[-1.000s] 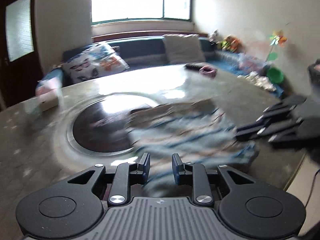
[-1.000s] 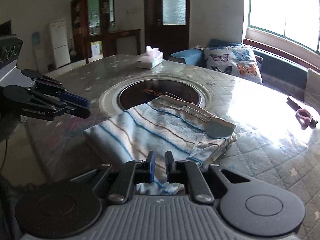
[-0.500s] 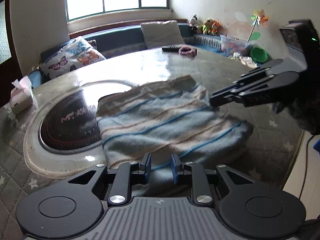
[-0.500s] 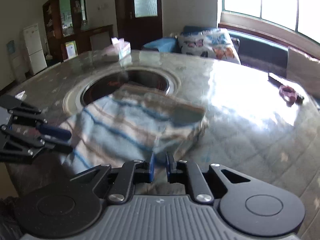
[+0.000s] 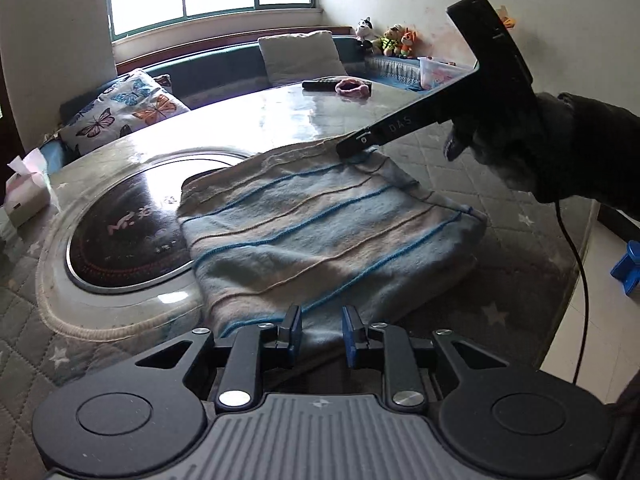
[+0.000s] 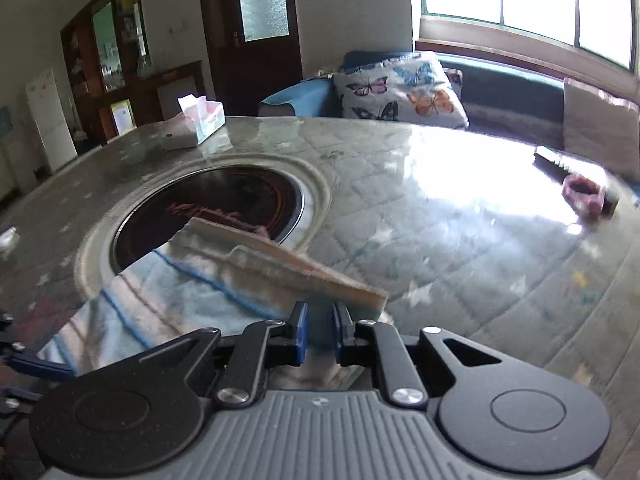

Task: Fold clothes

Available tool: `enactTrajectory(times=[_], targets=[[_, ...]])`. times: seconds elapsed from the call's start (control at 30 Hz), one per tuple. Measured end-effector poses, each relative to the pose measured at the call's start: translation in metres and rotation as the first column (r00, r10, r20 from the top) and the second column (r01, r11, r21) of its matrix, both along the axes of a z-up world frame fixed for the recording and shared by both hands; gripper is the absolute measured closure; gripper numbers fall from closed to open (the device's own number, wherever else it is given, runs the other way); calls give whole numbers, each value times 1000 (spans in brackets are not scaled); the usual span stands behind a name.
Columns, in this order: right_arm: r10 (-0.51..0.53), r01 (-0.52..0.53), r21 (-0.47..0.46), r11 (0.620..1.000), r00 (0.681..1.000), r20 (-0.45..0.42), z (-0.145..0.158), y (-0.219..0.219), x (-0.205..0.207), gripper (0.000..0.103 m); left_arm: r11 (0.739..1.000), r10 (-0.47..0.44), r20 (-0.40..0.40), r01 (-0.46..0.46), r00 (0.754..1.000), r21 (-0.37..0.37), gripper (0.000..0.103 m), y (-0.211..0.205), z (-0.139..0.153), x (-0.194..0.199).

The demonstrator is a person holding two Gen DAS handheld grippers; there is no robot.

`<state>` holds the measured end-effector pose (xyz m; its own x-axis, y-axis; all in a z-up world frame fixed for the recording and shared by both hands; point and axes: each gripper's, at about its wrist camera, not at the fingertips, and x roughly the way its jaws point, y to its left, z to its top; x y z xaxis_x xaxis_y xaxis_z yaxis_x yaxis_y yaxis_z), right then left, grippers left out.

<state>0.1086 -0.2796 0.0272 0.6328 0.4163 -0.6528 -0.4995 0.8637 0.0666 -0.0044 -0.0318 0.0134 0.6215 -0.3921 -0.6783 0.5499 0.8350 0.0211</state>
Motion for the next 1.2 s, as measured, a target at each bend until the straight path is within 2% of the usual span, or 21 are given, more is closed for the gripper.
enactTrajectory(times=[0.13,0.23,0.37,0.57,0.7,1.0,1.07,1.2], targets=[[53,-53,35,998,999,-7,6,11,4,90,998,50,21,-49,999,-25,78,9,8,7],[102,-101,41,994,995,-18,5,28,7,89,995,89,-14,-90,996,-35,78,16,2,17],[146,-144,40,989,989,-36,0,51,18,89,996,85,-38,-86,996,-30,78,19,-7,18],[112,-111,32,993,992,-59,-12,61,42,92,996,75,-41,-76,996,-36,78,21,-7,16],[70,-70,17,997,997,-45,-10,62,47,88,996,77,-35,-79,996,-37,78,21,-1,17],[196,-195,21,980,981,-4,12,62,4,85,987,137,-7,-137,991,-89,77,19,10,48],[236,-236,14,972,972,-6,14,63,-10,81,987,140,-15,-141,990,-82,77,18,7,55],[313,-313,-19,949,950,-15,12,70,-42,80,989,140,-23,-141,990,-43,77,17,-2,60]])
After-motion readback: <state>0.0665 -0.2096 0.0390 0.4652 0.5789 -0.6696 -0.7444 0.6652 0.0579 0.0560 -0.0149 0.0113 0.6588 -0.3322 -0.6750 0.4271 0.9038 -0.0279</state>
